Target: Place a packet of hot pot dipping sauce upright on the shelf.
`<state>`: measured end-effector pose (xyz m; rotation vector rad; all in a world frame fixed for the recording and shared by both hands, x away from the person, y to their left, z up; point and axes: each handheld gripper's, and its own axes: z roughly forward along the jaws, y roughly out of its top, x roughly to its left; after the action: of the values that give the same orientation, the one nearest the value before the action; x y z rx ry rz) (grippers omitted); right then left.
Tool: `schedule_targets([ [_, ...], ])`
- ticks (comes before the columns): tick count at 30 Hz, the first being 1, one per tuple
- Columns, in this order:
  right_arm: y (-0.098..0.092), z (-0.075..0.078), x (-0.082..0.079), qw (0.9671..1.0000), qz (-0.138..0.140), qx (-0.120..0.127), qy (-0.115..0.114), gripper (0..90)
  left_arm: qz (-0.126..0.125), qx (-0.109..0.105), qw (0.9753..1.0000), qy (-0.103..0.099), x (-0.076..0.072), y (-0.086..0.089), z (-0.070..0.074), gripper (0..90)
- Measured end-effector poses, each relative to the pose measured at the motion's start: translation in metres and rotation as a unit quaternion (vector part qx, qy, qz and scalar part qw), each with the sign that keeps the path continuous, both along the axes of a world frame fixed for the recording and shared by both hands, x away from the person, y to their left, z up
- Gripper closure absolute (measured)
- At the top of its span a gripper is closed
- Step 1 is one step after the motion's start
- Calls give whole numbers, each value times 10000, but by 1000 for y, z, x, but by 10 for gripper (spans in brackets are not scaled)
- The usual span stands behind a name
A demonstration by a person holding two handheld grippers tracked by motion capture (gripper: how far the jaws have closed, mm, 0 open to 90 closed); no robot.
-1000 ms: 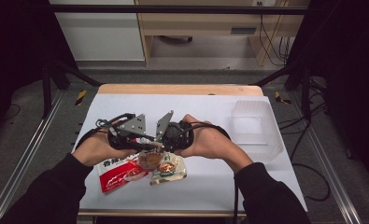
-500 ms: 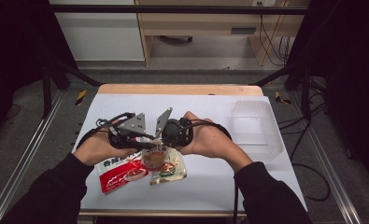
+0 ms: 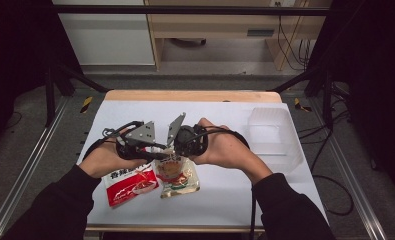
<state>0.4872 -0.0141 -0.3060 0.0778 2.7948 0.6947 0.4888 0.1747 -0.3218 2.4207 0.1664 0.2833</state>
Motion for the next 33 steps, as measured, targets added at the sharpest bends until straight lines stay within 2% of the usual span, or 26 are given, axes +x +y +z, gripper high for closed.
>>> schedule_targets([
  [5,1,-2,0,10000,-22,-49,18,900,6,-6,10000,52,0,-2,-4,646],
  [9,2,-3,0,10000,1,-74,23,900,18,-14,10000,7,1,-2,-7,516],
  [10,2,-3,1,10000,5,-67,26,900,38,-24,10000,-8,0,-2,-7,516],
  [16,3,-1,0,9999,-34,-95,34,900,111,-207,9997,-49,-1,2,-4,326],
  [21,2,1,0,10000,-59,-57,5,900,147,-289,9994,-91,-4,5,-1,293],
  [27,-3,8,1,9999,-111,-23,-57,900,290,-516,9982,-136,-12,17,5,274],
  [28,-5,10,2,9999,-127,-36,-81,900,360,-602,9974,-165,-15,22,5,270],
  [33,-12,14,4,9997,-204,26,-131,900,610,-645,9957,-254,-21,34,2,245],
])
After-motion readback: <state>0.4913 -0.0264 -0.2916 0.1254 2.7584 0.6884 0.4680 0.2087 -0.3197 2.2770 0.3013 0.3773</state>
